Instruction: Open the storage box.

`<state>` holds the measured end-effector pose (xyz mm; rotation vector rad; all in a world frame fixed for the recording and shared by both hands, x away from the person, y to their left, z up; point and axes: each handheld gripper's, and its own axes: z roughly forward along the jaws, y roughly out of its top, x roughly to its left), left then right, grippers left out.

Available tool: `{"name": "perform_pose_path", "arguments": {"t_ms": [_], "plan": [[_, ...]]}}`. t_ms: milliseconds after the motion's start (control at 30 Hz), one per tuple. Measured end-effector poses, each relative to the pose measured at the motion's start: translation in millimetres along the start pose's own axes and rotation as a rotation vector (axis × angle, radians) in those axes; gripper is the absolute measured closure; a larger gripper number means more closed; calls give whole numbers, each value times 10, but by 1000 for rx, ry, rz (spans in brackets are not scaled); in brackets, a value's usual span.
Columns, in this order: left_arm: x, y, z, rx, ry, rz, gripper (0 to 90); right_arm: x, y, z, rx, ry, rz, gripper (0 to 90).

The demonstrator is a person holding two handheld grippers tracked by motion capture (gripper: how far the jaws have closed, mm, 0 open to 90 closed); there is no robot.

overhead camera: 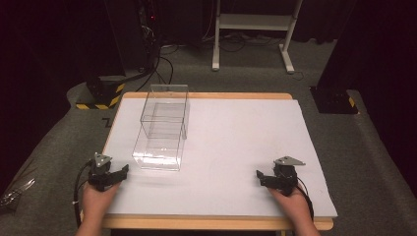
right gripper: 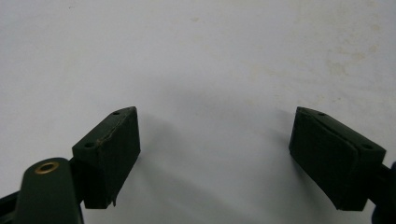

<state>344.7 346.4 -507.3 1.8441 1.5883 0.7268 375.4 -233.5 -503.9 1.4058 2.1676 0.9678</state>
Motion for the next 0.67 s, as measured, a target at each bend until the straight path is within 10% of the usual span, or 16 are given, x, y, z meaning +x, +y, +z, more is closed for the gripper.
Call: {"name": "perform_pose_path", "arguments": {"t_ms": [667], "plan": [[-8,-5,-3,-3,-24,18,241,24,0,0,3,-27,-10,189]]}}
